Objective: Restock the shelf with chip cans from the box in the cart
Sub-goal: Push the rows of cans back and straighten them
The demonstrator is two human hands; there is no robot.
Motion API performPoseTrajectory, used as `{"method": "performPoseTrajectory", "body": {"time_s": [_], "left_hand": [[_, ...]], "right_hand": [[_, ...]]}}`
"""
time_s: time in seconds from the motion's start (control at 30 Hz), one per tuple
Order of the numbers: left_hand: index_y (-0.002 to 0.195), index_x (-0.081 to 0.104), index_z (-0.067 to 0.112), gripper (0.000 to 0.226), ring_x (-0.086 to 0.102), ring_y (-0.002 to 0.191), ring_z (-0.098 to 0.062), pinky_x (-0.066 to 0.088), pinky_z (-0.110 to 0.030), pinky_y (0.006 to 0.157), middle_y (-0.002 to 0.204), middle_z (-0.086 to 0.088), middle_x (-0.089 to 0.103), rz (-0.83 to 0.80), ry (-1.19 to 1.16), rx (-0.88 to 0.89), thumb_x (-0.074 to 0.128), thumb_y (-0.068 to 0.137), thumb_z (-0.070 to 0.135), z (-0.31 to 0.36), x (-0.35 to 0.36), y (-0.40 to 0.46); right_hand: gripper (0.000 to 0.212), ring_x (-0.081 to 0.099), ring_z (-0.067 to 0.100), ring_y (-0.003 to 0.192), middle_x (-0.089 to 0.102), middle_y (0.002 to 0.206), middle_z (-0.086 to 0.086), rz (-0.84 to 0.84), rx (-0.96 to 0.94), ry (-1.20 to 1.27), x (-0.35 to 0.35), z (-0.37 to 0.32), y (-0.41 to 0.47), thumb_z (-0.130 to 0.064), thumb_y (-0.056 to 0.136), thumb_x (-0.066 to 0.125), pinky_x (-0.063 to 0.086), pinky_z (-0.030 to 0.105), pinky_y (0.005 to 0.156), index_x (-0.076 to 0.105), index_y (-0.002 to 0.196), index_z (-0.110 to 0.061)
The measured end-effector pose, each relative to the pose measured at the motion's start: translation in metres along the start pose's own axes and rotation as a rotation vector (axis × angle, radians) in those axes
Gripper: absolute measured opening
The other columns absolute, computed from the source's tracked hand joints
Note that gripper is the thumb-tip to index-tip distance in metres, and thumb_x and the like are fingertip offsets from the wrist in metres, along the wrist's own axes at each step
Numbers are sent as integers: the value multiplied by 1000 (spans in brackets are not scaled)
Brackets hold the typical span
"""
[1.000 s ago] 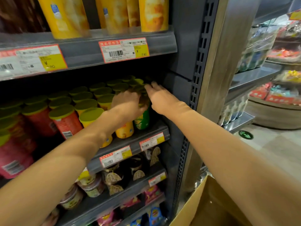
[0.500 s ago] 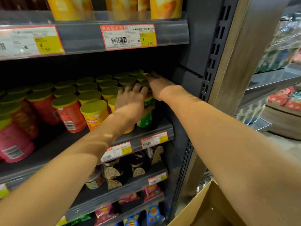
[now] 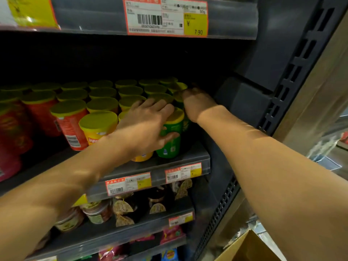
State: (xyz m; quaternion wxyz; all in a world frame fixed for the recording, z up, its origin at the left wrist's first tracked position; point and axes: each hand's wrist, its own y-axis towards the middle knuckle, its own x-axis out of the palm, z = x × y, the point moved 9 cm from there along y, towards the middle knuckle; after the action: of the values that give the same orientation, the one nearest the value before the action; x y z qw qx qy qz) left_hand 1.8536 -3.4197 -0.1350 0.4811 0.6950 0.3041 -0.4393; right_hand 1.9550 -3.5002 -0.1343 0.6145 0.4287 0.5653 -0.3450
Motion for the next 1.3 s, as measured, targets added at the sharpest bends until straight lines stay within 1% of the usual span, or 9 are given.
{"method": "performPoseTrajectory", "body": {"time_s": [0.1,0.37,0.5,0.57,0.63,0.7,0.9,1.1,1.3], "left_hand": [[119,53,15,53,53,110,-32,39,-44,94,116,-8,58,12,-45,18,62,86,54,-4,-2,-2],[120,50,17,50,52,110,-28,37,-44,98,118,-5,57,-16,-101,24,61,86,53,-10,0,-6],[120,51,16,50,54,109,-29,38,-44,100,118,-7,58,-4,-102,28,60,87,53,-8,-3,-6],[121,52,16,52,56,108,-30,38,-43,99,119,-8,59,6,-99,18,56,88,57,-6,-5,-6],[120,53,15,55,57,108,-31,38,-41,97,120,-8,60,15,-86,6,52,88,60,-5,-6,-5],[120,53,14,55,57,106,-31,38,-40,95,119,-9,60,32,-80,3,51,89,60,-2,-7,-5],[121,53,14,52,59,102,-30,40,-39,94,119,-8,61,26,-88,-15,57,90,55,0,-10,-4],[125,53,15,53,63,97,-29,50,-35,81,115,-8,65,-7,-109,-76,63,89,51,0,-14,-1],[130,54,17,59,59,110,-29,46,-35,89,120,-8,64,-30,-193,-122,66,86,53,1,-14,-3]], "right_hand": [[39,43,37,133,41,145,23,0,10,4,-2,2,-1,-10,103,44,37,38,106,42,140,-1],[44,44,41,131,42,144,23,-4,35,-79,-7,4,-8,-5,99,53,42,40,103,43,142,-2],[49,50,39,127,49,139,22,-13,32,-80,-13,2,-16,-6,93,65,46,38,98,50,139,-5],[55,51,38,125,50,138,20,-28,29,-46,-14,1,-23,-13,88,72,46,36,94,51,139,-7],[64,51,36,124,50,138,17,-38,26,-2,-16,0,-29,-28,85,77,45,36,92,50,139,-9],[67,49,37,124,49,138,18,-15,28,48,-19,2,-33,-39,84,77,45,38,93,51,139,-10],[63,48,39,124,49,135,22,93,17,80,-23,5,-52,-44,85,73,42,38,98,53,132,-8],[43,57,40,109,62,119,18,149,-9,121,-32,2,-78,-36,82,78,49,40,90,65,112,-8],[38,57,38,109,59,124,17,128,12,180,-33,3,-93,-24,86,76,41,32,80,63,119,-11]]}}
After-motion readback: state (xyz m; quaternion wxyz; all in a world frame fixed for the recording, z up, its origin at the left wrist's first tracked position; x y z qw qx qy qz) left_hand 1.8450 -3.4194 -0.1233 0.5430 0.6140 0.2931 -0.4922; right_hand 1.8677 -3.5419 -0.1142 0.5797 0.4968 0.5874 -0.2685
